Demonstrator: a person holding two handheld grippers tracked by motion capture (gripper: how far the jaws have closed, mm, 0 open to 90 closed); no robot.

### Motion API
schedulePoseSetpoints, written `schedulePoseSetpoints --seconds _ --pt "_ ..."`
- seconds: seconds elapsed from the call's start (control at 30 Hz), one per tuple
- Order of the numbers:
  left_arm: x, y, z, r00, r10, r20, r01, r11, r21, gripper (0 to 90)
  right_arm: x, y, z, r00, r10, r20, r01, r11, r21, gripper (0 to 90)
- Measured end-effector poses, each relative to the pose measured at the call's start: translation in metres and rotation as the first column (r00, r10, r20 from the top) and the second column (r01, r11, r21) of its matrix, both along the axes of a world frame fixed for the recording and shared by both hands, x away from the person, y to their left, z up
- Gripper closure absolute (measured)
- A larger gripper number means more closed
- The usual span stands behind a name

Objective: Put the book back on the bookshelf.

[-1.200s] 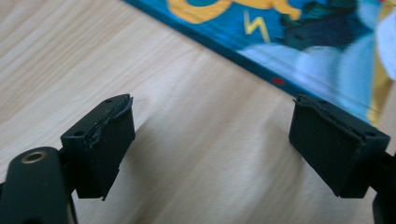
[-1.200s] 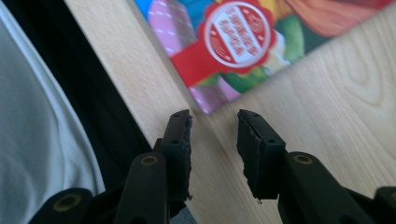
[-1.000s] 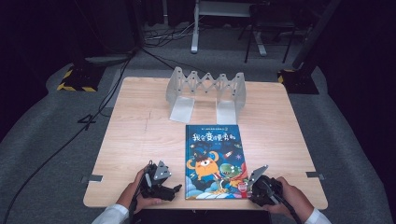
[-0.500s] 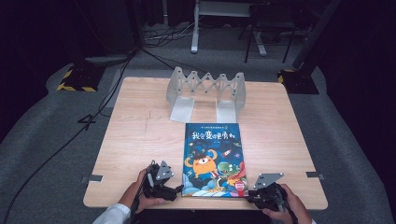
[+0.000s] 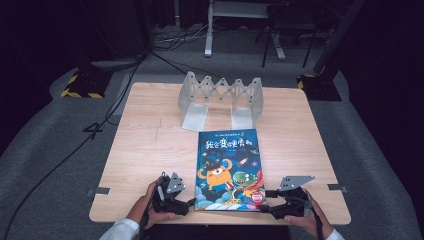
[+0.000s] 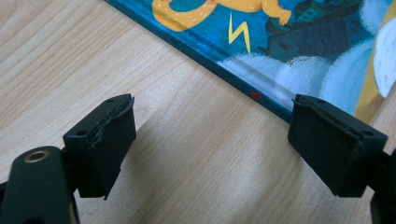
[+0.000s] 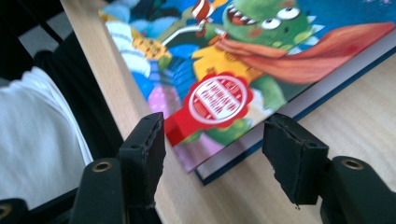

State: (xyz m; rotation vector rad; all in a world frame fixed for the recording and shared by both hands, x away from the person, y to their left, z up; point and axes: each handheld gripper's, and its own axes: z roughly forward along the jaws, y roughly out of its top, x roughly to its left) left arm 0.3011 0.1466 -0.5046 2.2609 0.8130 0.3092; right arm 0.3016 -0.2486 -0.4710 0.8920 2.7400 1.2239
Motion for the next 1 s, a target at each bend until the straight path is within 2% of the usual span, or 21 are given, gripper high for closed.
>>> schedulePoseSetpoints --seconds 0.2,0.23,0.3,0.4,0.47,0.5,0.63,1.0 --pt "0.0 0.0 0.0 1.0 0.0 0.0 0.0 1.0 0.0 15.7 0.015 0.002 0.007 0.9991 0.036 -0.024 -0.033 0.995 0.098 30.4" --pt "0.0 0.0 0.0 1.0 0.0 0.0 0.0 1.0 0.0 15.6 0.018 0.002 0.01 0.9995 0.026 -0.015 -0.024 0.993 0.112 30.5" --pt "0.0 0.0 0.0 1.0 0.0 0.0 0.0 1.0 0.0 15.7 0.022 0.002 0.011 0.9993 0.03 -0.023 -0.027 0.991 0.13 30.4" --pt "0.0 0.0 0.0 1.0 0.0 0.0 0.0 1.0 0.0 15.7 0.037 0.005 0.016 0.9993 0.026 -0.026 -0.021 0.988 0.155 30.9" --pt "0.0 0.0 0.0 1.0 0.0 0.0 0.0 1.0 0.0 15.7 0.04 0.006 0.017 0.9994 0.027 -0.022 -0.023 0.987 0.158 31.0" --pt "0.0 0.0 0.0 1.0 0.0 0.0 0.0 1.0 0.0 15.7 0.049 0.013 0.017 0.9996 0.028 -0.003 -0.027 0.989 0.146 30.5" --pt "0.0 0.0 0.0 1.0 0.0 0.0 0.0 1.0 0.0 15.7 0.061 0.02 0.018 0.9996 0.028 0.009 -0.029 0.987 0.159 30.4" --pt "0.0 0.001 0.0 1.0 -0.008 0.0 0.008 1.0 -0.001 15.7 0.092 0.028 0.011 0.9992 0.041 -0.001 -0.04 0.984 0.175 27.9"
